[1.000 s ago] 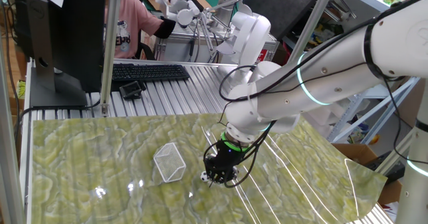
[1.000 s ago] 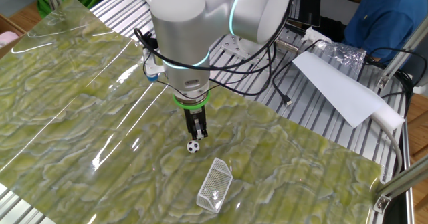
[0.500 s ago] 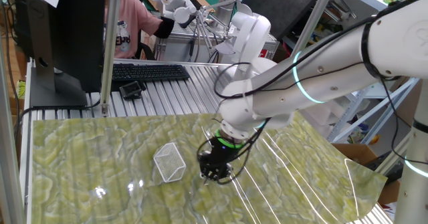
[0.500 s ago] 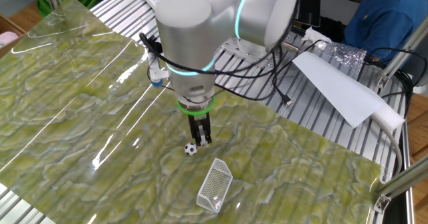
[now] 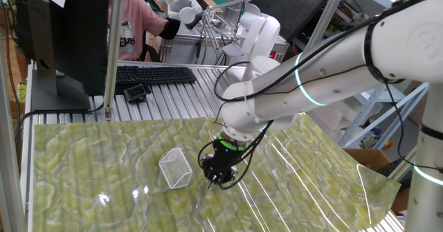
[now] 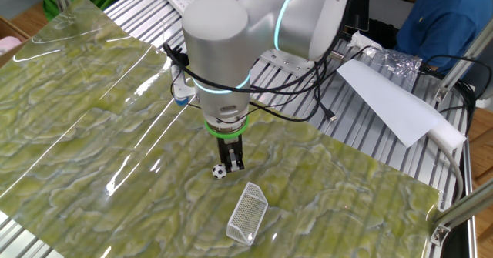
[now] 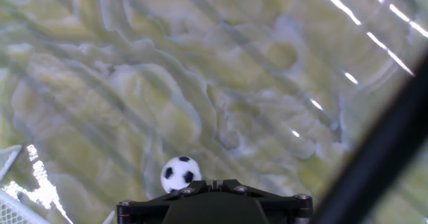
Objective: Push the soccer ball into the goal
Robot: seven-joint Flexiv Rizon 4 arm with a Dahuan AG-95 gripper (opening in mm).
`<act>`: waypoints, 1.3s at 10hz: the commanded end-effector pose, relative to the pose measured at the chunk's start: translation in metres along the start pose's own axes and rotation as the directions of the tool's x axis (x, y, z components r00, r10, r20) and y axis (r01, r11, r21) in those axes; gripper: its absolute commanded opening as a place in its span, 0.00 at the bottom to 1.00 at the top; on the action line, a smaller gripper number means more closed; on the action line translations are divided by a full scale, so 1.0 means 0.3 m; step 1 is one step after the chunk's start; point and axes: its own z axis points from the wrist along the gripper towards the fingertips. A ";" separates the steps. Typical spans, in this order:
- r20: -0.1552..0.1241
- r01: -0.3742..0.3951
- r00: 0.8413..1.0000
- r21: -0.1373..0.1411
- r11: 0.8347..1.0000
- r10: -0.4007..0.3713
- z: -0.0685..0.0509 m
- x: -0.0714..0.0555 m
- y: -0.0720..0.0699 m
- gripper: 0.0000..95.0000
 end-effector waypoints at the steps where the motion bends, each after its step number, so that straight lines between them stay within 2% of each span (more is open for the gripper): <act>1: 0.009 0.002 1.000 0.009 1.000 -0.002 -0.015 0.003 -0.014 0.00; 3: 0.016 0.014 1.000 0.022 1.000 -0.015 -0.040 0.003 -0.032 0.00; 13: 0.061 0.023 0.998 0.065 0.998 -0.027 -0.036 -0.022 -0.043 0.00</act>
